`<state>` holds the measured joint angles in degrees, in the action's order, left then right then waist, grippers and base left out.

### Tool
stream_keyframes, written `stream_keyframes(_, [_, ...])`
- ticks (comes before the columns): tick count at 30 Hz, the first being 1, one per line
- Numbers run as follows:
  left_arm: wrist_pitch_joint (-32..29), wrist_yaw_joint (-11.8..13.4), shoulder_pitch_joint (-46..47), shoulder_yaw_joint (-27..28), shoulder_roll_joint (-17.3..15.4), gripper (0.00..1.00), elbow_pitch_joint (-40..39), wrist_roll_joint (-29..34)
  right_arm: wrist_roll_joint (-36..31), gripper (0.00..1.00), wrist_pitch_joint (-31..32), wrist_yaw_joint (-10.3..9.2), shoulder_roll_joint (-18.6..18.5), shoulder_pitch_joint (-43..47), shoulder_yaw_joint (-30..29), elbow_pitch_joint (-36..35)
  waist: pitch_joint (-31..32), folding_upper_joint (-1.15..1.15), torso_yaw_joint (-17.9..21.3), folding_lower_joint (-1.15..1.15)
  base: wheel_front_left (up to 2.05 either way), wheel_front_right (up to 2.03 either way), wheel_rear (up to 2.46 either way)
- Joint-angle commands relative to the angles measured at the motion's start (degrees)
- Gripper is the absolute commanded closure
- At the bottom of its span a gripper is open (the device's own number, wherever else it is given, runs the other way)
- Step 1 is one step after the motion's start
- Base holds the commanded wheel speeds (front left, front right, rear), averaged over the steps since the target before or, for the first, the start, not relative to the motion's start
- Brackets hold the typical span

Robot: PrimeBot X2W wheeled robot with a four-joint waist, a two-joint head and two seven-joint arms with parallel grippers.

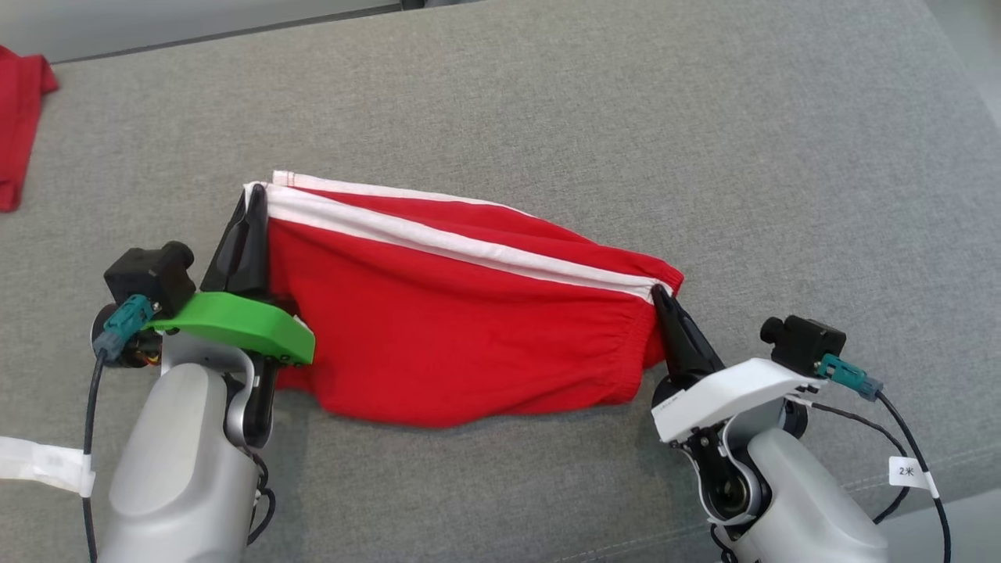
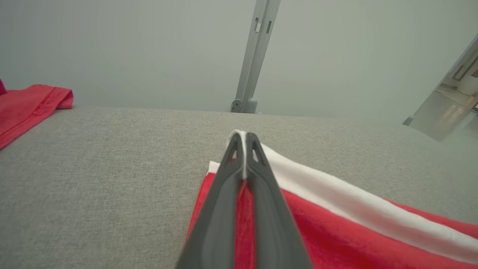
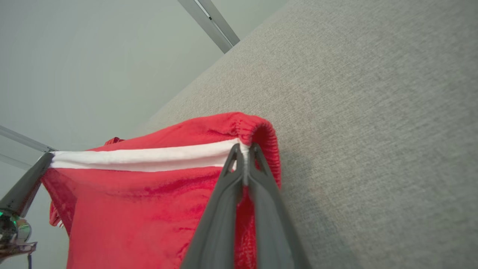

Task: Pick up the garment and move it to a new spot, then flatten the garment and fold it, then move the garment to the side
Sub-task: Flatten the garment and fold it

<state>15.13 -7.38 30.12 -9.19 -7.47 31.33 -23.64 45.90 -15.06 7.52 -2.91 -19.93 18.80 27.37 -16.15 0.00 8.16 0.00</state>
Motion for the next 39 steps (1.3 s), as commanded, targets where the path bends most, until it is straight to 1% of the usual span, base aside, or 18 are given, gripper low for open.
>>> stream_keyframes(1, [0.01,-0.11,1.13,0.32,-0.43,1.0,1.1,0.64,0.06,1.0,-0.16,-0.06,-0.06,-0.7,0.37,0.28,-1.63,0.0,1.72,0.0,0.0,0.0,0.0])
stream_keyframes(9, [0.01,-0.11,6.03,-0.68,-1.93,1.0,7.42,2.08,1.2,1.0,-0.17,-0.06,-0.02,-3.73,2.74,0.75,-3.38,0.0,2.69,0.0,0.0,0.0,0.0])
stream_keyframes(16, [0.01,-0.1,9.63,-0.03,-2.25,1.0,12.69,3.81,0.13,1.0,-0.17,-0.06,-0.03,-5.46,3.61,1.57,-4.15,0.0,2.76,0.0,0.0,0.0,0.0])
stream_keyframes(20, [0.01,-0.11,11.67,0.19,-1.98,1.0,16.59,4.66,-1.66,1.0,-0.17,-0.06,-0.02,-6.13,3.94,2.26,-4.09,0.0,2.79,0.0,0.0,0.0,0.0])
stream_keyframes(21, [0.01,-0.11,12.12,0.06,-1.88,0.96,17.57,4.7,-2.49,1.0,-0.17,-0.06,-0.03,-6.29,3.91,2.51,-4.01,0.0,2.8,0.0,0.0,0.0,0.0])
stream_keyframes(22, [0.01,-0.11,12.55,-0.13,-1.82,0.85,18.38,5.03,-3.45,1.0,-0.18,-0.06,-0.03,-6.43,3.65,2.66,-3.87,0.0,2.81,0.0,0.0,0.0,0.0])
stream_keyframes(23, [0.01,-0.11,12.92,-0.28,-1.75,0.62,19.15,5.24,-4.31,1.0,-0.18,-0.06,-0.05,-6.5,3.26,2.7,-3.73,0.0,2.77,0.0,0.0,0.0,0.0])
stream_keyframes(24, [0.01,-0.11,13.28,-0.42,-1.62,0.23,19.77,5.47,-5.12,0.87,-0.18,-0.06,-0.03,-6.4,3.11,2.67,-3.58,0.0,2.7,0.0,0.0,0.0,0.0])
stream_keyframes(25, [0.01,-0.11,13.52,-0.57,-1.48,0.06,20.33,5.65,-5.85,0.66,-0.18,-0.06,-0.02,-6.24,3.01,2.5,-3.38,0.0,2.63,0.0,0.0,0.0,0.0])
stream_keyframes(26, [0.01,-0.11,13.67,-0.83,-1.28,0.0,20.72,5.72,-6.59,0.48,-0.18,-0.06,-0.03,-6.04,2.88,2.16,-3.1,0.0,2.57,0.0,0.0,0.0,0.0])
stream_keyframes(27, [0.01,-0.11,13.75,-1.15,-1.02,0.0,21.07,5.86,-7.37,0.0,-0.18,-0.06,-0.06,-5.14,2.23,1.79,-2.42,0.0,2.36,0.0,0.0,0.0,0.0])
stream_keyframes(31, [0.01,-0.11,13.27,-1.88,-0.34,0.0,20.85,5.81,-10.46,0.0,-0.18,-0.06,-0.05,-4.38,0.69,0.91,-1.57,0.0,1.7,0.0,0.0,0.0,0.0])
stream_keyframes(33, [0.01,-0.11,13.34,-1.48,-0.19,0.0,19.71,4.79,-12.04,0.0,-0.18,-0.06,0.0,-3.95,-0.22,0.33,-1.5,0.0,1.3,0.0,0.0,0.0,0.0])
stream_keyframes(34, [0.01,-0.11,13.34,-1.48,-0.19,0.0,19.71,4.79,-12.04,0.0,-0.18,-0.06,0.0,-3.95,-0.22,0.33,-1.5,0.0,1.3,0.0,0.0,0.0,0.0])
stream_keyframes(35, [0.01,-0.11,12.28,-1.94,-0.04,0.0,18.6,3.82,-14.07,0.0,-0.18,-0.06,-0.09,-3.05,-1.65,0.12,-1.05,0.0,0.88,0.0,0.0,0.0,0.0])
stream_keyframes(39, [0.01,-0.11,9.55,-3.55,-1.32,0.0,15.96,1.59,-18.51,0.0,-0.18,-0.06,-0.04,-1.3,-4.39,-0.4,-0.05,0.0,0.26,0.0,0.0,0.0,0.0])
